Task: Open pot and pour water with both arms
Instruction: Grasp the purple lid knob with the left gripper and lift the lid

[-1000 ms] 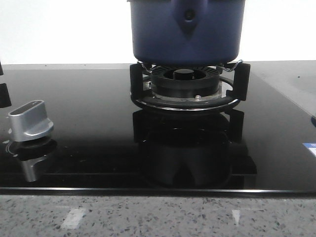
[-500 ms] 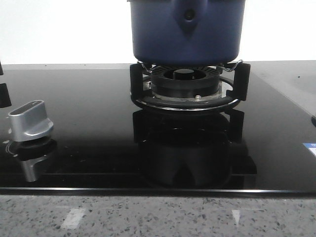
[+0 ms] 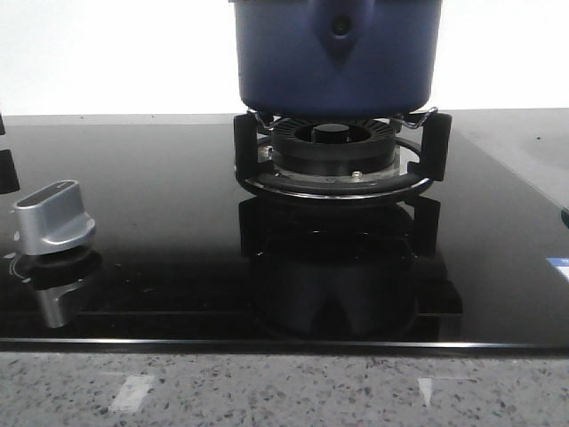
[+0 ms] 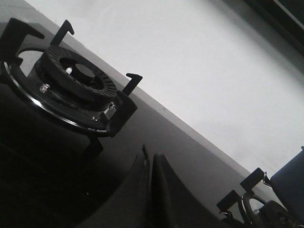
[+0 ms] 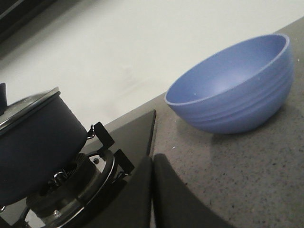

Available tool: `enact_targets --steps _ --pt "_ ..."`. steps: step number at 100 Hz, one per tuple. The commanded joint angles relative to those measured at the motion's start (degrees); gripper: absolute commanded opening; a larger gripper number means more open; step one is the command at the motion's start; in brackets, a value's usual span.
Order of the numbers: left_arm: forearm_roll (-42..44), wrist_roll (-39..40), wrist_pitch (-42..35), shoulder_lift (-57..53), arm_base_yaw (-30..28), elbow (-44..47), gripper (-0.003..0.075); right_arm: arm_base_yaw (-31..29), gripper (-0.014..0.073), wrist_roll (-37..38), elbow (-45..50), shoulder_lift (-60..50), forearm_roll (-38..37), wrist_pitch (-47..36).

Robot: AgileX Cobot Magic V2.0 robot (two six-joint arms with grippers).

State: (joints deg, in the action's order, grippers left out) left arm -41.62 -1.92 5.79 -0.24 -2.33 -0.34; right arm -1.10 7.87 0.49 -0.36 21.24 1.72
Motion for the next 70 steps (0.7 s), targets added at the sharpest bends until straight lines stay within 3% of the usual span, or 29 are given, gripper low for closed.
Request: enact_targets --steps 1,18,38,56,70 --pt "-1.34 0.5 -0.35 -1.47 -0.06 -3.09 -0.002 0.02 -0.0047 -0.36 -3.45 -1.1 0.54 1.02" --pt "1.21 -0.58 9.0 2.24 -0.06 -12.26 -0.002 0.02 -0.0047 -0.36 -12.32 3.27 -2.41 13.19" --pt "1.04 -14.37 23.51 13.52 -0.06 -27.61 -0.002 0.02 -0.0047 -0.36 -26.26 14.95 -6.99 27.04" --pt "-4.56 -25.64 36.58 24.11 -0.06 -39.3 -0.002 0.02 -0.0047 -0.72 -37.15 24.41 -7.12 35.86" --pt "-11.15 -30.44 40.47 29.24 -0.06 -44.0 -0.002 0.02 -0.0047 -4.04 -41.98 27.38 -7.01 39.06"
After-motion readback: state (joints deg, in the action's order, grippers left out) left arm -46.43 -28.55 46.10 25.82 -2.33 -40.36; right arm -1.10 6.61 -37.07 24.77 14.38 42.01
